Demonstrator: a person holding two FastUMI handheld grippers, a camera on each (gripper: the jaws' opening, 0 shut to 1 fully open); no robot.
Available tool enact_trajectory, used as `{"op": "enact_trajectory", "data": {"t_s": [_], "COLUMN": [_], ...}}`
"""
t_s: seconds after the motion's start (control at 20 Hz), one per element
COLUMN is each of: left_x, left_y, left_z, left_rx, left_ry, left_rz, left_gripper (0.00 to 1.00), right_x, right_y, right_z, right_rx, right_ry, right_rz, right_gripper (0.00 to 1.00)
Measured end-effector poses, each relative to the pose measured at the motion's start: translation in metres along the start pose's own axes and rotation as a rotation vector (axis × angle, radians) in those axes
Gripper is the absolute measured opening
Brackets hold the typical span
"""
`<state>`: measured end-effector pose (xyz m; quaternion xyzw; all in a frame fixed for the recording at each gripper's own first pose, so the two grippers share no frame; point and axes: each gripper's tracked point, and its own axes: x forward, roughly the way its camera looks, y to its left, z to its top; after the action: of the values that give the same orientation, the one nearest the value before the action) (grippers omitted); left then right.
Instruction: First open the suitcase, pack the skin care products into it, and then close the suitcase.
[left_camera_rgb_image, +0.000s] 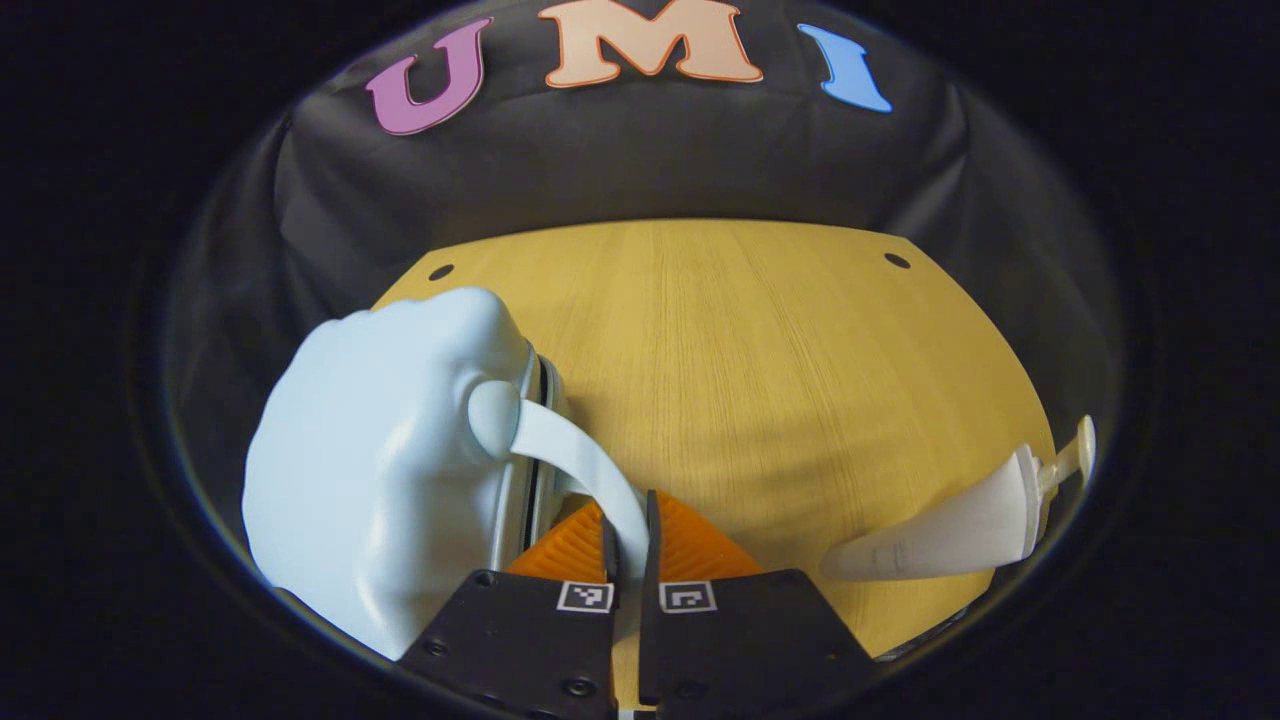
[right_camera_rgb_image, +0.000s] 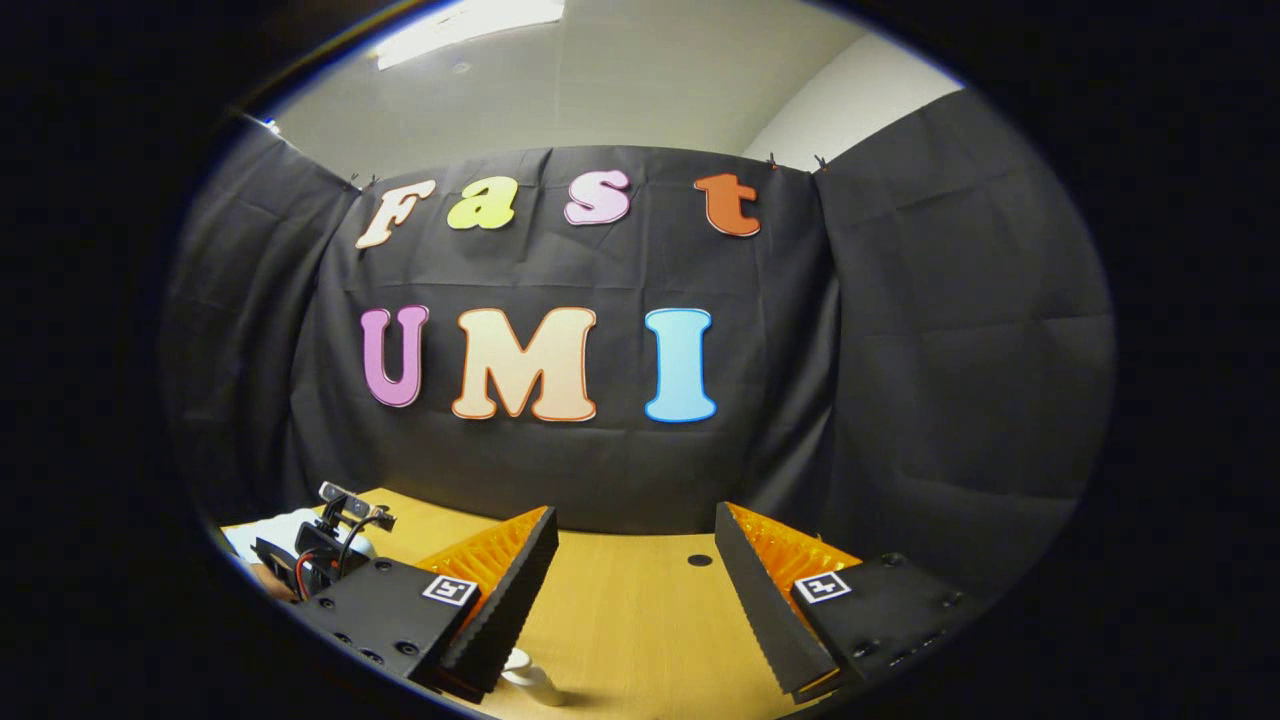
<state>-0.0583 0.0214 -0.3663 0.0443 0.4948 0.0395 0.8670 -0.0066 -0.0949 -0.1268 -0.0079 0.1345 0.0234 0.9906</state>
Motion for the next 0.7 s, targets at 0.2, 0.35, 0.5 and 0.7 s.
{"op": "enact_trajectory", "data": {"t_s": [0.2,0.35,0.5,0.7], "left_x": [-0.031,-0.058,-0.085,-0.116], "left_y": [0.010,0.027,0.050,0.087], "left_z": [0.031,0.055,0.076,0.098], "left_rx": [-0.037,-0.043,-0.096,-0.093], "left_ry": [-0.055,-0.106,-0.138,-0.191], "left_rz": [-0.015,-0.052,-0.102,-0.135], "left_gripper": [0.01,0.01,0.00,0.00], "right_x": [0.009,0.015,0.018,0.023], "right_y": [0.007,0.021,0.059,0.103], "right_z": [-0.012,-0.001,0.007,0.007], "right_rx": [0.038,0.040,0.055,0.073], "right_ry": [0.009,-0.020,-0.035,-0.034], "right_rz": [0.042,0.031,0.059,0.070], "right_gripper": [0.99,0.99,0.98,0.98]}}
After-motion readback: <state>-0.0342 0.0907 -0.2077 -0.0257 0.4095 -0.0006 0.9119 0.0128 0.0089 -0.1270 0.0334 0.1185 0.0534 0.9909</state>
